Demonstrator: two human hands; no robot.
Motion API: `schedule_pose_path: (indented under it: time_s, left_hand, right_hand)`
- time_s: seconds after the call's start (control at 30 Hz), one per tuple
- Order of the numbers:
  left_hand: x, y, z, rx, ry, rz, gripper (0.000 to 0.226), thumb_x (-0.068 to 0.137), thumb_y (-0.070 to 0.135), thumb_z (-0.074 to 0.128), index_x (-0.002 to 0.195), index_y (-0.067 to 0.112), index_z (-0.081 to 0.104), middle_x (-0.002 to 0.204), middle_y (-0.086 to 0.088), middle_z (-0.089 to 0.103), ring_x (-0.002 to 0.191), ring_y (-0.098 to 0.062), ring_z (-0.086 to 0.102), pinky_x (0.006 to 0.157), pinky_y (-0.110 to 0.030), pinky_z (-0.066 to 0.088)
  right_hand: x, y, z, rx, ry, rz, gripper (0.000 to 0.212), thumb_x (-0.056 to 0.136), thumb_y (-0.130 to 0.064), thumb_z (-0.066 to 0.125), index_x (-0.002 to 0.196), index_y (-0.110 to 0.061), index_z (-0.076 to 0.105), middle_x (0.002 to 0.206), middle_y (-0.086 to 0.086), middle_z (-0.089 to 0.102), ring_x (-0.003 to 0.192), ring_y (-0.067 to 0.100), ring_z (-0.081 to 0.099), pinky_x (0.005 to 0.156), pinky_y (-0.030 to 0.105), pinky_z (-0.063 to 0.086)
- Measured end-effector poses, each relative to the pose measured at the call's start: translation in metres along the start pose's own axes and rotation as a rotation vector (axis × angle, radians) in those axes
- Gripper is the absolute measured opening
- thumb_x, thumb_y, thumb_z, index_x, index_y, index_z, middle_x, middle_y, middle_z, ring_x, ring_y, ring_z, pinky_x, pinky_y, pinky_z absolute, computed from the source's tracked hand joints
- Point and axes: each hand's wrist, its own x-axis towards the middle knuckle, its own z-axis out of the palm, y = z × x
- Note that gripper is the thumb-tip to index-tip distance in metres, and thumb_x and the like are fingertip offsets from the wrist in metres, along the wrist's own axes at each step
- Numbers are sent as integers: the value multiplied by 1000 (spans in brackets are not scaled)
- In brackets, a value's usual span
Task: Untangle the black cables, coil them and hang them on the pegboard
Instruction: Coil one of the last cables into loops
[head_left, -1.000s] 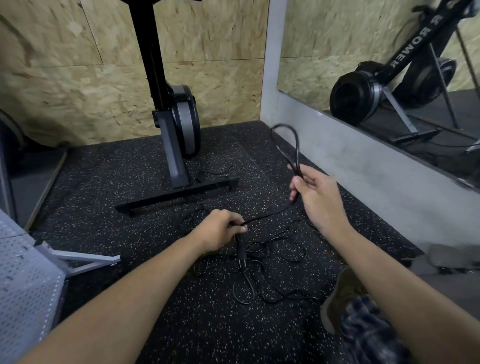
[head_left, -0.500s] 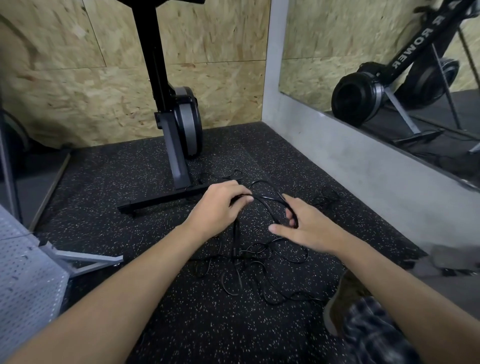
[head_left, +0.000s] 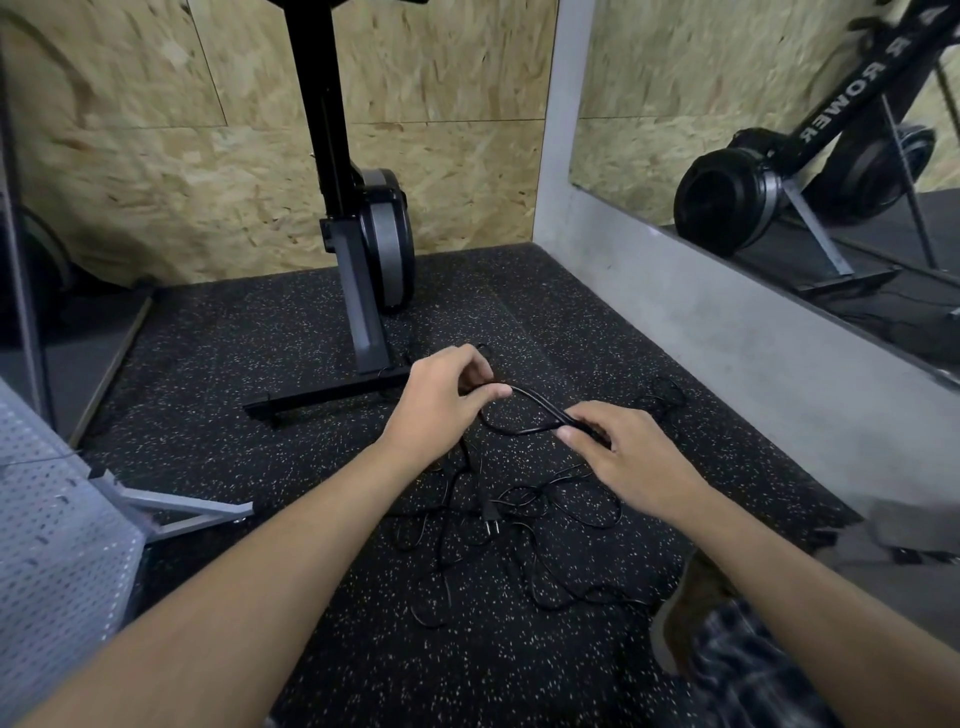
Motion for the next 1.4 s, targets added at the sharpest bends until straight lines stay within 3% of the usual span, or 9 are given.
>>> schedule_pose_path:
  time_s: [0.1, 0.2, 0.37, 0.47, 0.57, 0.7, 0.93, 1.2, 1.4]
  left_hand:
    - [-4, -4, 1, -102, -98, -129, 22, 91, 44, 77, 103, 26, 71, 91, 9, 73, 84, -4, 68, 79, -19, 54]
    - [-8, -9, 7, -278, -278, -316, 30, 103, 52, 56, 112, 29, 73, 100, 10, 78, 101, -9, 71, 101, -39, 54]
    - [-12, -7, 16, -616, -390, -587, 40, 111, 31, 38, 120, 16, 73, 115, 1, 78, 116, -18, 70, 105, -36, 50]
    - [-19, -6, 21, -517, -391, -581, 28, 111, 15, 44, 120, 9, 70, 114, -5, 78, 110, -14, 72, 86, -22, 56]
    - [-17, -5, 22, -482, -294, -539, 23, 110, 13, 48, 116, 6, 70, 104, -8, 80, 101, -21, 77, 86, -32, 63]
    - [-5, 19, 22, -741, -161, -543, 18, 109, 7, 50, 118, 2, 64, 98, -15, 80, 87, -29, 79, 75, -33, 65]
    - [4, 43, 25, -929, -99, -688, 24, 109, 4, 46, 120, -2, 66, 94, -23, 78, 83, -31, 78, 74, -35, 66]
    - [4, 59, 27, -1068, -148, -696, 23, 109, 4, 46, 121, -6, 62, 99, -23, 78, 86, -30, 79, 77, -34, 66]
    - [6, 48, 24, -714, -201, -475, 19, 106, 10, 56, 110, 2, 72, 102, -7, 80, 100, -20, 77, 85, -32, 63]
  right_hand:
    - [1, 1, -2, 41, 78, 23, 15, 105, -29, 59, 99, -21, 71, 78, -2, 66, 65, 7, 57, 61, 23, 45]
    - [0, 1, -5, 113, 110, 48, 16, 104, -30, 60, 94, -24, 70, 76, 3, 68, 70, 22, 64, 69, 42, 56]
    - [1, 0, -10, 285, 150, 74, 13, 103, -22, 61, 96, -24, 72, 79, 5, 69, 70, 11, 65, 69, 29, 59]
    - [3, 2, -11, 447, 173, 124, 13, 103, -17, 61, 102, -14, 74, 88, 14, 69, 76, 13, 65, 71, 29, 60]
    - [2, 6, -9, 548, 219, 178, 14, 103, -13, 61, 105, -12, 75, 90, 11, 71, 80, 16, 67, 73, 30, 61]
    - [2, 8, 2, 572, 241, 224, 14, 102, -13, 63, 108, -16, 75, 95, 5, 77, 90, 18, 75, 82, 35, 64]
    - [0, 5, 15, 444, 293, 207, 20, 102, -23, 65, 100, -41, 73, 98, -10, 79, 95, 9, 75, 89, 43, 63]
    - [-1, -1, 15, 342, 225, 177, 13, 102, -24, 65, 108, -22, 77, 96, -11, 78, 94, 5, 73, 93, 37, 60]
    - [1, 0, 15, 281, 252, 246, 13, 104, -24, 62, 94, -20, 71, 87, -9, 77, 86, -2, 72, 93, 37, 58]
